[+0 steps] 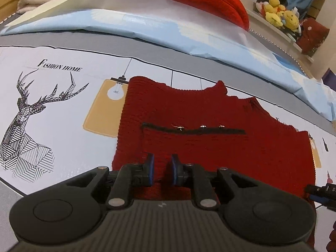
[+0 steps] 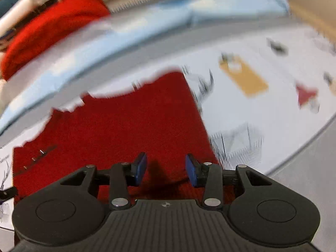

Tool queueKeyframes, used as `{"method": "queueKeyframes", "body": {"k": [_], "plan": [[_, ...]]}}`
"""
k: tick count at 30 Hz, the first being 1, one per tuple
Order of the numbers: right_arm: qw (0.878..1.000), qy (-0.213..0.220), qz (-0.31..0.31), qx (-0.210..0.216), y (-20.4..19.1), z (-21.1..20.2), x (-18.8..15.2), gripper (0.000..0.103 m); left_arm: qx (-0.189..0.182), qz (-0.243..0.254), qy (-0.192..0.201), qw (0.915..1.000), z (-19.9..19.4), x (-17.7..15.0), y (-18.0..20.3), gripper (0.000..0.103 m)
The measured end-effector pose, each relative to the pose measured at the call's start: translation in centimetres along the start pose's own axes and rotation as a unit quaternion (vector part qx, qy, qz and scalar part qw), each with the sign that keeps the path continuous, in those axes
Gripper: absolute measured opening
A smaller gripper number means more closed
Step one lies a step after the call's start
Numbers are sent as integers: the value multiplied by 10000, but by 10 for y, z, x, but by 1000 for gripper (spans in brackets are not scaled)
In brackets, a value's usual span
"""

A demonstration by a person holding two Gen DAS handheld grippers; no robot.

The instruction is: Fold small clothes

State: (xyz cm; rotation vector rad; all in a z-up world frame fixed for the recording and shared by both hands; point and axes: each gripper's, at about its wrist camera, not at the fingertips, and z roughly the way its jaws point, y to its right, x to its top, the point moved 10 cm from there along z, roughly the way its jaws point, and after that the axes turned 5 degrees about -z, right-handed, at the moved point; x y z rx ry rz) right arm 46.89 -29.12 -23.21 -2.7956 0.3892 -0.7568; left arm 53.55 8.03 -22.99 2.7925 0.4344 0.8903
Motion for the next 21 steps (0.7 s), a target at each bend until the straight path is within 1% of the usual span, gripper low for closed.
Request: {"method": "queueKeyframes", "body": {"k": [1,2,6,8,9,10,11,13,17,21], "plan": [[9999,-91,138,-6,4,1,-2,41,1,-1,7,10000,0,0,0,18],[9998,-90,194,8,4,0,-2,41,-17,-3,32,10000,-2,1,0,18],[9996,249,85,58,-2,-13,9,42,-112,32,102,9999,-7,4,3,18],[9998,176,81,17,0,-10,8,42,-74,-1,-86,9999,-3,0,0,21],[9998,42,174,-51,5,-6,5,42,-10,-20,-252,9997,0,-4,-3,21],[9994,-88,306,-140,11,-4,2,42,41,-30,-328,9994,-1,-6,-5,21],[9988,-168,421,-177,17,-4,0,42,36,-24,-278,9996,-6,-3,-5,21],[9983,-128,559,-113,19,-11,2,42,-48,44,-113,9999,-21,5,-1,21],[9988,346,337,-36,11,-42,19,42,-235,197,303,9991,-62,24,7,23],[9970,752,170,60,10,-79,32,42,-287,433,705,9962,-101,33,12,23]]}}
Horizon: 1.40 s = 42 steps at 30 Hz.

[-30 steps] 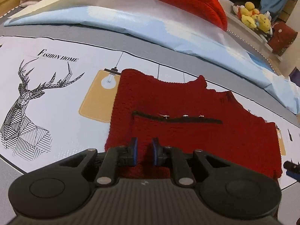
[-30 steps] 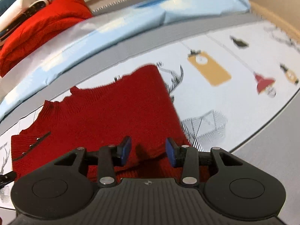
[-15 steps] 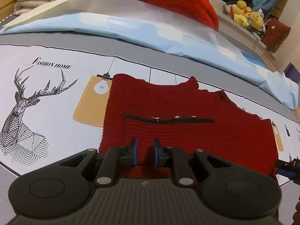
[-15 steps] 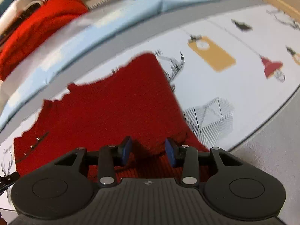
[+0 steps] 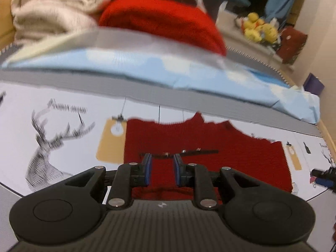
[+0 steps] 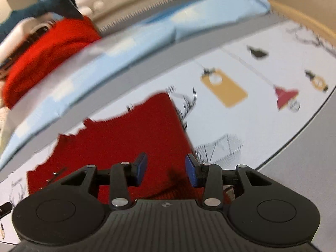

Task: Fold small clothes
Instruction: 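Move both tools to the sweater's side edge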

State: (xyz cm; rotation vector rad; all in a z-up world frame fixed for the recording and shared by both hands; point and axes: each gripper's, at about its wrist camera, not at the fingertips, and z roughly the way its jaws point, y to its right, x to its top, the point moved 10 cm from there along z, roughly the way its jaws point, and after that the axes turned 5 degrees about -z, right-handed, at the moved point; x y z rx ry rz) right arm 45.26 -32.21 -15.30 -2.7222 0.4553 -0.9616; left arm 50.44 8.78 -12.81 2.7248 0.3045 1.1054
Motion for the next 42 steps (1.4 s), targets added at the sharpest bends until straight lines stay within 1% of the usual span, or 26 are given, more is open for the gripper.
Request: {"method": "queueKeyframes", "body": {"k": [4,7,8,10,12,14,15,18,20,22,23,24,26,28,29,31,33,35,38,42], "plan": [[9984,506,-158,195,0,-54,22,42,-92,83,260,9996,-46,2,0,23],[9947,900,-39,504,10,-113,34,42,-105,77,265,9996,-89,-11,-5,23],[9936,998,-51,525,16,-132,36,42,-151,95,219,9996,-104,-19,-7,23],[9915,1144,-153,602,28,-167,30,42,-159,176,132,9996,-130,-36,-12,23],[9903,1183,-306,656,44,-195,16,42,-190,280,20,9994,-156,-61,-20,23],[9916,1102,-379,559,65,-212,-8,42,-256,340,-124,9990,-177,-90,-29,23],[9934,963,-395,492,77,-215,-23,42,-263,350,-206,9988,-185,-105,-36,23],[9965,601,-455,357,106,-216,-67,42,-117,304,-411,9986,-196,-145,-57,23],[9975,403,-476,322,119,-210,-93,42,18,300,-487,9984,-193,-168,-70,23],[9981,241,-521,235,135,-195,-118,42,206,59,-882,9959,-181,-192,-87,23],[9981,64,-609,116,142,-185,-131,42,214,-133,-1114,9935,-175,-205,-92,23],[9976,-214,-657,-4,146,-176,-141,42,171,-221,-1263,9916,-170,-212,-94,23],[9975,-375,-596,61,154,-167,-150,42,163,-138,-1431,9895,-163,-224,-95,23],[9966,-538,-623,-5,159,-159,-158,42,184,1,-1585,9872,-157,-237,-99,28],[9962,-615,-609,-41,162,-155,-163,42,168,-26,-1687,9855,-153,-243,-103,29],[9954,-820,-499,-69,169,-148,-177,42,196,-271,-1853,9821,-147,-256,-116,29],[9934,-1085,-338,-118,176,-140,-194,42,204,-553,-1919,9796,-145,-264,-130,29],[9917,-1236,-326,-133,178,-134,-204,42,125,-697,-1982,9776,-143,-270,-138,30],[9898,-1305,-555,-155,173,-130,-211,42,55,-704,-2128,9745,-143,-281,-142,33],[9862,-1500,-644,-268,174,-121,-219,43,224,-638,-2252,9720,-141,-293,-152,34]]}}
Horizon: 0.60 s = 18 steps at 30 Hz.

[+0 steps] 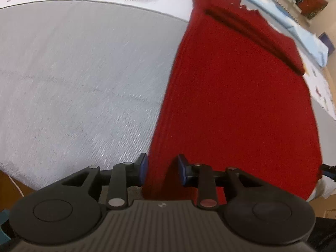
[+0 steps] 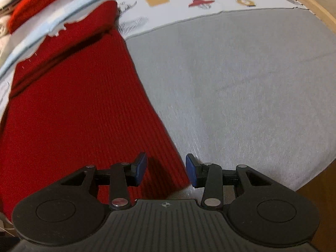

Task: Fold small clothes
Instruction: 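Move both tools to the sweater's side edge, then grasp the sweater's side edge with both tools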

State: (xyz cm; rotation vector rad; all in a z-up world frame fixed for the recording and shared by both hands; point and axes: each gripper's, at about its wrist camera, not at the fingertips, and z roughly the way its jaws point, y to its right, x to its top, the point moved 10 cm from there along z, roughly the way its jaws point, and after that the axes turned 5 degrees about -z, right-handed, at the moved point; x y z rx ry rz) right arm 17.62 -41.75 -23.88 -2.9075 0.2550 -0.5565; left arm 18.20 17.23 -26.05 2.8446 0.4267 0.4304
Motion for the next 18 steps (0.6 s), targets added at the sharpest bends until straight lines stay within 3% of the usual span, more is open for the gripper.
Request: {"method": "queueKeyframes", "body": {"k": [9,13,18], "plan": [[9997,-192,-179,-21,-7,18,-2,47,-26,-140,236,9996,-2,-4,-3,35],[9995,-178,-272,2,-11,18,-2,50,59,15,352,9994,-5,-12,1,35],[9993,-153,-317,149,-12,9,-7,31,-2,71,402,9992,-8,-15,3,29]]}}
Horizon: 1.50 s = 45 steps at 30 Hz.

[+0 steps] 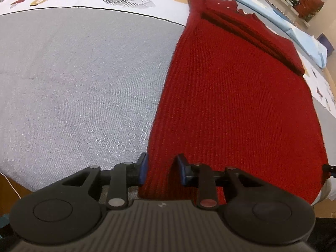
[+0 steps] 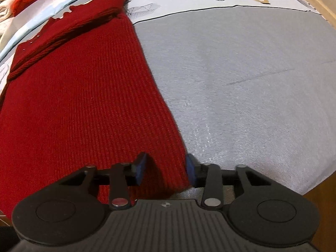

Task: Fold small clothes
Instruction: 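Grasp the sweater's side edge with both tools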

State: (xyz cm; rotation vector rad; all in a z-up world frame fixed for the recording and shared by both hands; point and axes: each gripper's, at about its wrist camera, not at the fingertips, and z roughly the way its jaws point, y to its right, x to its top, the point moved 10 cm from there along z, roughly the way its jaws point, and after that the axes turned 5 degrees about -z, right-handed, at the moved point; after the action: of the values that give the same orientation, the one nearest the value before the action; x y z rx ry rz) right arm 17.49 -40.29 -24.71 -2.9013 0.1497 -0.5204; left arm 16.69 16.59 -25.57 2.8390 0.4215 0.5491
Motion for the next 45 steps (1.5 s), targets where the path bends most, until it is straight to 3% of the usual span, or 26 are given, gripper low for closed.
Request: {"method": "queueKeyframes", "body": {"k": [5,10,11,12,16,19,25,27,32,34,37,40,43,45], "plan": [[9998,9,196,90,4,-5,-2,33,-147,-148,-113,9997,1,0,0,29],[10000,-26,-66,-16,-2,-5,-6,35,-30,117,-80,9999,4,1,8,29],[9999,-19,-95,-31,-3,-5,-6,32,1,148,-39,9999,3,2,8,17],[10000,-11,-98,-3,-4,-7,-7,27,29,163,18,9999,2,4,7,12],[9988,406,235,164,-1,-24,6,7,-319,-35,435,9985,-18,15,13,11],[9948,710,619,389,7,-37,14,6,-488,-3,414,9980,-19,15,20,12],[9986,151,478,144,5,-16,-3,14,-357,-145,-178,9991,5,2,15,22],[9996,113,271,37,2,-13,-3,30,-292,-56,-177,9994,9,4,17,23],[9999,-30,65,-108,-6,-3,-2,36,-292,-137,-122,9994,12,11,19,21],[9999,-24,-18,-109,-9,-2,-1,33,-305,-70,-34,9995,10,12,21,15],[9999,137,3,-28,-12,-7,5,12,-420,132,222,9988,-1,18,30,14],[9982,380,404,212,-5,-18,11,11,-530,86,247,9983,-3,19,35,15],[9988,172,438,98,2,-14,2,13,-361,-8,1,9993,6,12,29,16],[9996,3,281,-32,-1,-7,-4,23,-298,19,-92,9995,10,9,27,18]]}}
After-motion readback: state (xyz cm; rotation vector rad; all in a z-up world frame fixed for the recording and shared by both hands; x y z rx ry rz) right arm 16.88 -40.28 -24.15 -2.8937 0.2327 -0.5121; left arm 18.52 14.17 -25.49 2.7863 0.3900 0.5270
